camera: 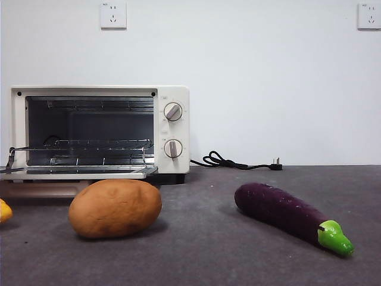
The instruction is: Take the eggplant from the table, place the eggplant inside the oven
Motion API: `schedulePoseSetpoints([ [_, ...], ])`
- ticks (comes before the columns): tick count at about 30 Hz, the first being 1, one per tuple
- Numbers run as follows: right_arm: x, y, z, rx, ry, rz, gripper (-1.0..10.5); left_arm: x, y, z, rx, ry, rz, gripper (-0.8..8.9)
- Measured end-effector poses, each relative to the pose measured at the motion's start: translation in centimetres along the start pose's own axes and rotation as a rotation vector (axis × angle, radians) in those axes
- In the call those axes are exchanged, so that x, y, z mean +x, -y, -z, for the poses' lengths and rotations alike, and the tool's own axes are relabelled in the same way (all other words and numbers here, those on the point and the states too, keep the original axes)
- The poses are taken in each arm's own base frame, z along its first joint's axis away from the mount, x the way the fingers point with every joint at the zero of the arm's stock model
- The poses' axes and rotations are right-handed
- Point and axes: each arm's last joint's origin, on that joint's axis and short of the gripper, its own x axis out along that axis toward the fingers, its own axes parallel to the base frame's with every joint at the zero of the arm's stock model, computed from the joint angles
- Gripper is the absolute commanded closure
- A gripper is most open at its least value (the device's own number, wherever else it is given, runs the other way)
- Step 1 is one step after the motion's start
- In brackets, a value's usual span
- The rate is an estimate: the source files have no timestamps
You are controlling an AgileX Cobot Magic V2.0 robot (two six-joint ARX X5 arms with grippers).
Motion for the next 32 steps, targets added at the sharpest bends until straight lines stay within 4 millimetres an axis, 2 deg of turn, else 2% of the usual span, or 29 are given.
schedulePoseSetpoints([
  [7, 2.0, 1.3, -0.3, 0.039, -0.104, 0.073, 3.8, -4.4, 0.9, 0.1, 0.014, 0.066, -0.100, 8.19],
  [15, 6.6, 2.8, -1.1, 0.057, -0.267, 0.105, 3.8, -7.4, 2.0, 1.1, 0.011, 0.058, -0.157, 8.19],
  [26, 16.5, 4.2, -0.3, 0.032, -0.593, 0.121, 3.8, -7.8, 2.2, 2.0, -0.009, -0.019, -0.151, 8.19],
  [32, 20.8, 4.6, 0.9, 0.013, -0.718, 0.148, 3.8, -7.6, 2.1, 2.0, -0.009, -0.024, -0.149, 8.19],
])
